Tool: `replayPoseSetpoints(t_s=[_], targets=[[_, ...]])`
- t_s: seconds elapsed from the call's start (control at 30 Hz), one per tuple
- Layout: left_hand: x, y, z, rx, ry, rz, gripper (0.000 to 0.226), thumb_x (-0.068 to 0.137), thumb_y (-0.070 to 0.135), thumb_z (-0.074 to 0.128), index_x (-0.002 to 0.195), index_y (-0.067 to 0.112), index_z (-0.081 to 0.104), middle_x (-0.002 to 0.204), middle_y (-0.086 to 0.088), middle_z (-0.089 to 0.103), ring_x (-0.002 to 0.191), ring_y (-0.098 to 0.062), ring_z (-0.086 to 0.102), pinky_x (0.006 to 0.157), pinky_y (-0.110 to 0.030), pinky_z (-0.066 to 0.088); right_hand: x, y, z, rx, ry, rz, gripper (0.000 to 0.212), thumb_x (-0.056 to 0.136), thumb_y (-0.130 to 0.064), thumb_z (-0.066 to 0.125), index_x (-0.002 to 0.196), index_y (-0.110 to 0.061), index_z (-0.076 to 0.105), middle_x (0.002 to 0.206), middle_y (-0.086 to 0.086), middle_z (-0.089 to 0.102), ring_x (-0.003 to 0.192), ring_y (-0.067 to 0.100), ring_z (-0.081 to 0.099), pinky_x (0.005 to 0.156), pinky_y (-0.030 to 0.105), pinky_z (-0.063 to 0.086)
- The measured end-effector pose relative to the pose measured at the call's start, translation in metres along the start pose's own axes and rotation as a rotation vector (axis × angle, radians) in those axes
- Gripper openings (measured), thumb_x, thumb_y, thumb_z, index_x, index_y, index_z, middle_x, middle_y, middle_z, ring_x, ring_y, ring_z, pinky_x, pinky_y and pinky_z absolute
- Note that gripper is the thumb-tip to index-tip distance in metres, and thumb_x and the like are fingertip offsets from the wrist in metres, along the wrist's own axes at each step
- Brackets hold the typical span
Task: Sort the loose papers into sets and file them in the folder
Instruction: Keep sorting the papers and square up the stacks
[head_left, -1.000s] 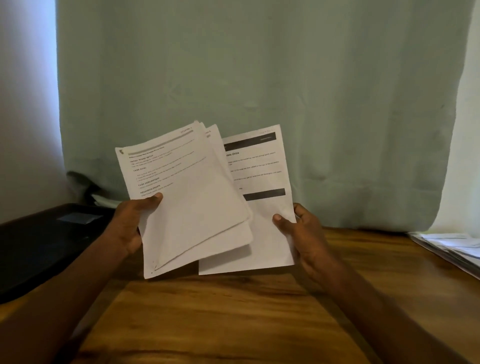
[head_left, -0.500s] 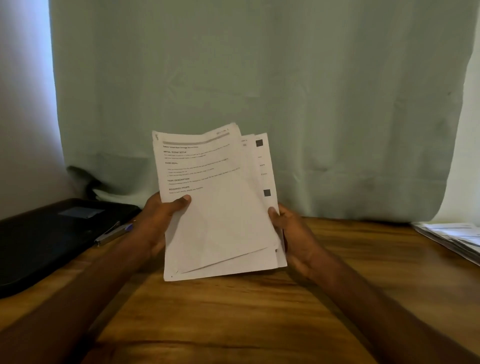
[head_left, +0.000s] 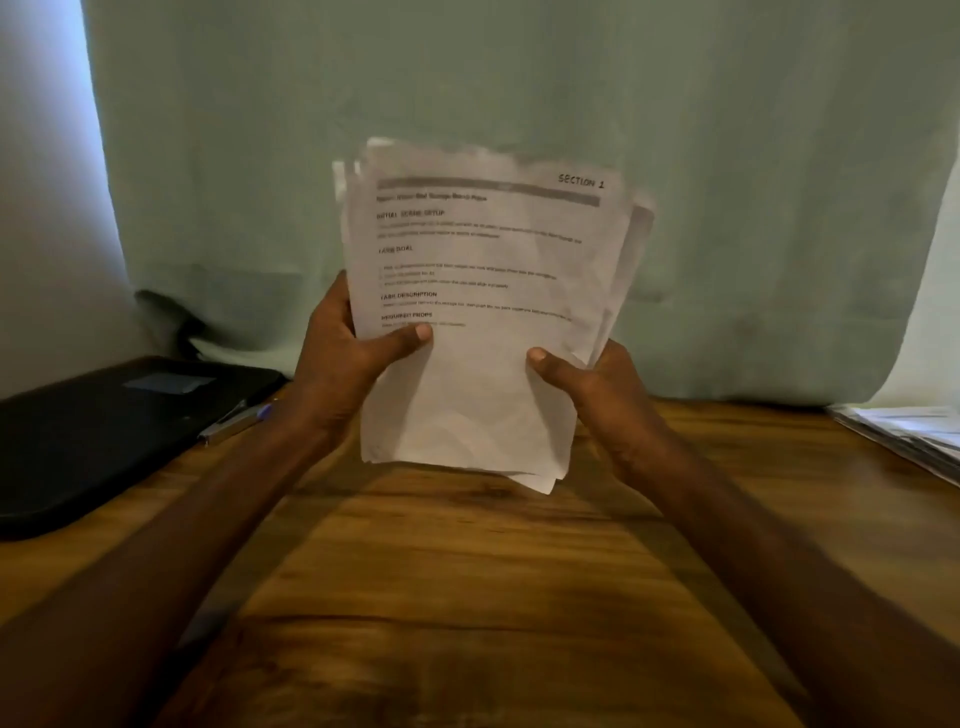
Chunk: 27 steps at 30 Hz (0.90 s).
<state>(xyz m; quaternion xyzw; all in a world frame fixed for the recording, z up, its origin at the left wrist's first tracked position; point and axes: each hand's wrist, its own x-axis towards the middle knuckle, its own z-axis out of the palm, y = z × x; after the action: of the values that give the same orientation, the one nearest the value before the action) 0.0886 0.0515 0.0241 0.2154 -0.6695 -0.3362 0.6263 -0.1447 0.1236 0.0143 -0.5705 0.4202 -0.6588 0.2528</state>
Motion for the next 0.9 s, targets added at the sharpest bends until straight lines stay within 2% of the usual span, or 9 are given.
replayPoseSetpoints(t_s=[0.17, 0.3, 0.37, 0.5, 0.63, 0.7, 0.77, 0.83, 0.9], targets=[[-0.009, -0.01, 0.006, -0.093, -0.082, -0.167, 0.051, 0.078, 0.025, 0.084, 0.126, 0.02, 0.067, 0.122, -0.001, 0.074, 0.111, -0.024, 0.071, 0.099, -0.054, 0.055, -0.003, 0.0, 0.002, 0.049, 0.101, -0.01, 0.015, 0.095, -0.021, 0.07, 0.108, -0.027, 0.069, 0.095, -0.013, 0.076, 0.082, 0.002, 0.073, 0.071, 0.019, 0.059], [-0.009, -0.008, 0.015, -0.122, -0.03, -0.15, 0.026, 0.095, 0.011, 0.067, 0.115, 0.028, 0.068, 0.11, 0.011, 0.077, 0.1, -0.011, 0.073, 0.088, -0.035, 0.06, -0.003, -0.006, 0.002, 0.067, 0.173, -0.103, 0.019, 0.097, -0.018, 0.067, 0.114, -0.026, 0.068, 0.094, -0.019, 0.077, 0.088, 0.002, 0.073, 0.069, 0.015, 0.056], [-0.008, -0.01, 0.017, -0.106, -0.028, -0.153, 0.032, 0.097, 0.004, 0.061, 0.113, 0.031, 0.067, 0.11, 0.013, 0.076, 0.098, -0.009, 0.073, 0.085, -0.031, 0.059, -0.003, -0.006, 0.0, 0.051, 0.148, -0.1, 0.026, 0.094, -0.022, 0.071, 0.119, -0.024, 0.068, 0.1, -0.014, 0.077, 0.09, 0.004, 0.073, 0.07, 0.017, 0.057], [-0.017, -0.027, 0.02, -0.106, -0.056, -0.272, 0.027, 0.093, 0.01, 0.067, 0.109, 0.032, 0.069, 0.104, 0.011, 0.078, 0.101, -0.018, 0.072, 0.093, -0.04, 0.057, -0.002, 0.008, -0.001, -0.08, 0.02, 0.046, 0.029, 0.089, -0.022, 0.078, 0.115, -0.028, 0.065, 0.101, -0.013, 0.073, 0.086, 0.002, 0.07, 0.068, 0.013, 0.054], [-0.017, -0.024, 0.024, -0.175, -0.053, -0.31, 0.019, 0.094, 0.014, 0.07, 0.109, 0.026, 0.072, 0.109, 0.001, 0.078, 0.103, -0.024, 0.073, 0.093, -0.042, 0.058, -0.002, 0.012, 0.0, -0.073, 0.158, -0.004, 0.032, 0.092, -0.019, 0.074, 0.123, -0.02, 0.067, 0.104, -0.011, 0.072, 0.087, 0.001, 0.069, 0.069, 0.011, 0.054], [-0.015, -0.027, 0.024, -0.199, -0.048, -0.292, 0.021, 0.092, 0.019, 0.072, 0.111, 0.028, 0.071, 0.112, 0.0, 0.077, 0.103, -0.021, 0.073, 0.089, -0.039, 0.06, 0.001, 0.012, -0.001, -0.057, 0.17, 0.008, 0.036, 0.092, -0.022, 0.075, 0.127, -0.019, 0.066, 0.109, -0.007, 0.073, 0.093, 0.007, 0.07, 0.072, 0.015, 0.056], [-0.02, -0.037, 0.027, -0.173, -0.054, -0.377, 0.027, 0.087, 0.024, 0.078, 0.112, 0.027, 0.068, 0.109, 0.0, 0.076, 0.099, -0.02, 0.073, 0.081, -0.036, 0.062, 0.0, 0.018, -0.003, -0.1, 0.093, 0.092, 0.043, 0.09, -0.027, 0.077, 0.13, -0.018, 0.063, 0.111, -0.005, 0.071, 0.096, 0.012, 0.069, 0.073, 0.019, 0.055], [-0.028, -0.048, 0.029, -0.151, -0.057, -0.503, 0.042, 0.081, 0.027, 0.084, 0.117, 0.021, 0.064, 0.112, -0.005, 0.073, 0.099, -0.024, 0.072, 0.08, -0.041, 0.063, -0.006, 0.028, -0.001, -0.178, 0.007, 0.188, 0.049, 0.091, -0.034, 0.076, 0.133, -0.018, 0.057, 0.11, -0.007, 0.065, 0.093, 0.007, 0.064, 0.07, 0.017, 0.05], [-0.028, -0.048, 0.031, -0.113, -0.031, -0.47, 0.029, 0.086, 0.022, 0.08, 0.111, 0.021, 0.064, 0.108, -0.002, 0.072, 0.091, -0.015, 0.073, 0.074, -0.031, 0.063, -0.009, 0.032, 0.002, -0.197, 0.033, 0.186, 0.042, 0.093, -0.034, 0.073, 0.129, -0.021, 0.055, 0.104, -0.01, 0.062, 0.087, 0.0, 0.059, 0.067, 0.014, 0.047]])
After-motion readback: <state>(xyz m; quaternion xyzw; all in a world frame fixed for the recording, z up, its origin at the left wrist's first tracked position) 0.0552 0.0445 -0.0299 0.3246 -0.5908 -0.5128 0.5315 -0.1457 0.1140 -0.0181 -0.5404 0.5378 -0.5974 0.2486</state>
